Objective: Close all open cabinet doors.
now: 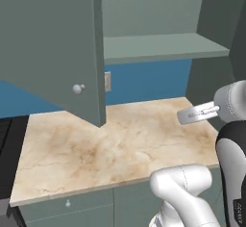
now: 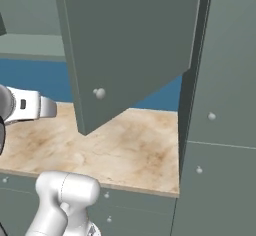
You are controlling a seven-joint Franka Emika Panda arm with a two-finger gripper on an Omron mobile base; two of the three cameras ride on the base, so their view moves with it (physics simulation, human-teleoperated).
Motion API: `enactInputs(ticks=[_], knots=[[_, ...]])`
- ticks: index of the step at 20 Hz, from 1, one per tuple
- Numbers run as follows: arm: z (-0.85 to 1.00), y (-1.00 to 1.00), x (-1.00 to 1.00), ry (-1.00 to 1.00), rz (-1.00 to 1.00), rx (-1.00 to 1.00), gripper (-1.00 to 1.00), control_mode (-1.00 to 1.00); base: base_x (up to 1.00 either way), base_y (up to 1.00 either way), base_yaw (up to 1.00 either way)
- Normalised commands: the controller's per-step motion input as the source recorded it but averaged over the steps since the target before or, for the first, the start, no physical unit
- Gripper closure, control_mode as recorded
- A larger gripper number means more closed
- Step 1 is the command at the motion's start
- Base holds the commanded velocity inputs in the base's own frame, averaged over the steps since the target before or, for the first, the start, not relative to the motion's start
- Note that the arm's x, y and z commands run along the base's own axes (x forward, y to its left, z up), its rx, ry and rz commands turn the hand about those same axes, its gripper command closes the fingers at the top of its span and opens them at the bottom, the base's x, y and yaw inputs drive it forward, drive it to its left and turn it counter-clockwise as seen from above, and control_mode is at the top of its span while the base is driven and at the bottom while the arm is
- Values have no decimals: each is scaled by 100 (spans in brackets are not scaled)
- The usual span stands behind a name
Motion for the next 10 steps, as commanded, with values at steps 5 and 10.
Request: enactInputs(ticks=[5, 10], knots=[[0, 0, 0, 0, 0, 0, -100, 100, 0, 0, 26], [0, 0, 0, 0, 0, 0, -100, 100, 9, -2, 3]])
